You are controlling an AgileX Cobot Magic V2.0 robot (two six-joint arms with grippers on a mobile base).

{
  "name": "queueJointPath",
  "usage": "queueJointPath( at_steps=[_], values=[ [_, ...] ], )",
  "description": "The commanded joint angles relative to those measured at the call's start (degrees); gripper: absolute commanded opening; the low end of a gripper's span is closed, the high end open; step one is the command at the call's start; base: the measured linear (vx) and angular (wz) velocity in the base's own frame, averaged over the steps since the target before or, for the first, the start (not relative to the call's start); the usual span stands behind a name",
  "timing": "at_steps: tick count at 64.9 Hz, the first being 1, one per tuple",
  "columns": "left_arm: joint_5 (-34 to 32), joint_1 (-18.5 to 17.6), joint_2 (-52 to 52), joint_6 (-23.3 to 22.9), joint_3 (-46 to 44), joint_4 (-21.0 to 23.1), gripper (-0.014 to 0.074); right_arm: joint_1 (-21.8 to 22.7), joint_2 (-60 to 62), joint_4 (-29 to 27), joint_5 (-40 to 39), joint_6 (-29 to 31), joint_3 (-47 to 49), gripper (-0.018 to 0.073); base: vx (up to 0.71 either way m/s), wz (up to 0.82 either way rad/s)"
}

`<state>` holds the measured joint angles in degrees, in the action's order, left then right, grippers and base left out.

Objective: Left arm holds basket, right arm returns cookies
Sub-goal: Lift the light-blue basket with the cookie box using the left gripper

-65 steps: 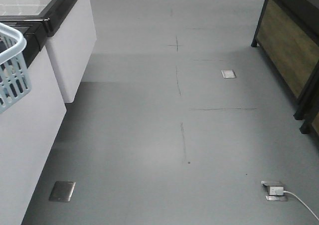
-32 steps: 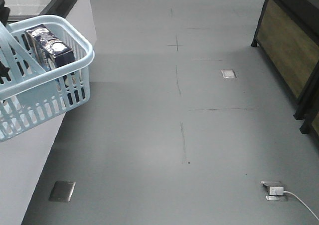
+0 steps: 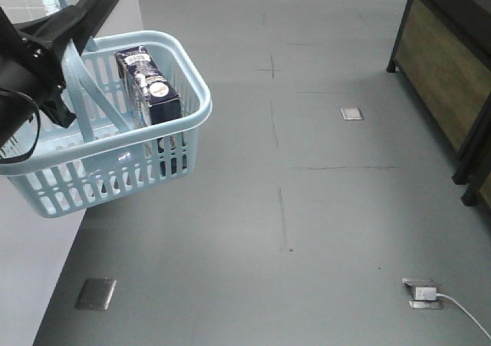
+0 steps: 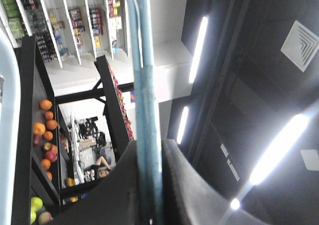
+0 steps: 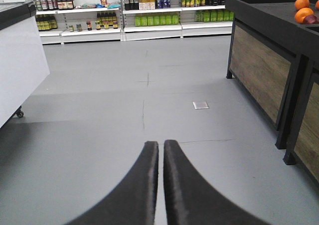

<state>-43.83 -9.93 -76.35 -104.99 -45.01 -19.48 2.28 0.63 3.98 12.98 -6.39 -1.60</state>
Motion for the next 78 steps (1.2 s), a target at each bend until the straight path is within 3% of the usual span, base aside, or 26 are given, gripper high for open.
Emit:
queueJointPath(
  at_steps=[1,28,53,64,78],
  values=[
    [-7.6,-1.7,1.7,0.2,-2.0,1.5,-0.0003,0.4,0.7,0.6,-4.1,0.2,-1.0,-0.0006,0.00,0.00],
    [-5.8,-10.2,0.1,0.1,-2.0,1.6,-0.0003,0.4,0.7,0.6,-4.1,0.2,-1.0,-0.0006,0.00,0.00],
    [-19.4,-18.1,-7.6,-1.3,-2.0,6.6,-0.0003,0.4,0.7,0.6,-4.1,0.2,-1.0,-0.0006,0.00,0.00],
    [-20.6,-19.7,-8.3,-1.1,-1.8,6.5,-0.0003,0.4,0.7,0.6,-4.1,0.2,-1.0,-0.0006,0.00,0.00],
    [-26.8,-20.7,-8.3,-0.7,3.1,10.0,-0.0003,0.4,0.7,0.6,-4.1,0.2,-1.0,-0.0006,0.00,0.00]
  ],
)
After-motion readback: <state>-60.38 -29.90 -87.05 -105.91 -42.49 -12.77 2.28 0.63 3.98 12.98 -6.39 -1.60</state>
